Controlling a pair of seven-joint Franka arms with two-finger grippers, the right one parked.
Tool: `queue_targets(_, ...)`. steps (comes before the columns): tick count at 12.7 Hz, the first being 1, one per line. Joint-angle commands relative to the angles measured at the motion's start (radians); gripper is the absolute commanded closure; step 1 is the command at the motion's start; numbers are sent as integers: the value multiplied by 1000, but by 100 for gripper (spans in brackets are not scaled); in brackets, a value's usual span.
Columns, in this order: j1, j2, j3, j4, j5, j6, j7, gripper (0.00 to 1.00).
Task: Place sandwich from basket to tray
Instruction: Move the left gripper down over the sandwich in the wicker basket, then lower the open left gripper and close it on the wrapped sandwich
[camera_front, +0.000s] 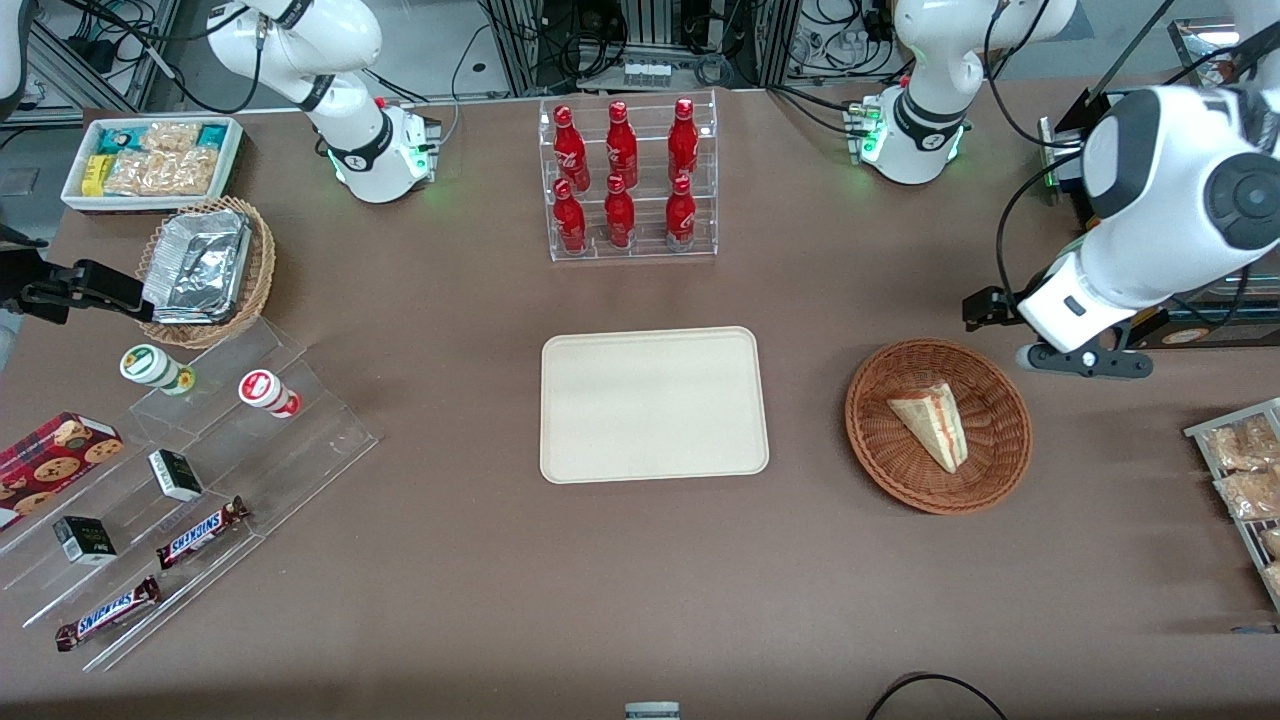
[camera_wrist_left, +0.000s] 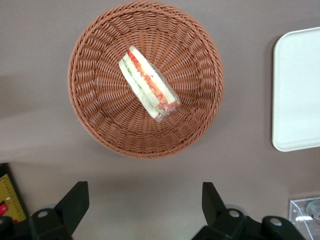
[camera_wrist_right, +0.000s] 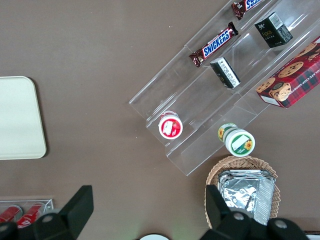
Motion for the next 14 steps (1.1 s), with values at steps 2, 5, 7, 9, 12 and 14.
queue_targets(2, 1, -3, -3, -93, 18, 145, -27, 0)
queue_targets(5, 1, 15, -5, -162, 52, 292, -119, 0)
queue_targets(7, 1, 35, -5, -195, 52, 384, -220, 0)
queue_targets(9, -1, 61, -5, -206, 52, 435, -315, 0)
queue_targets(12, -2, 102, -6, -207, 52, 455, -562, 0)
queue_targets(14, -2, 133, -6, -209, 52, 504, -691, 0)
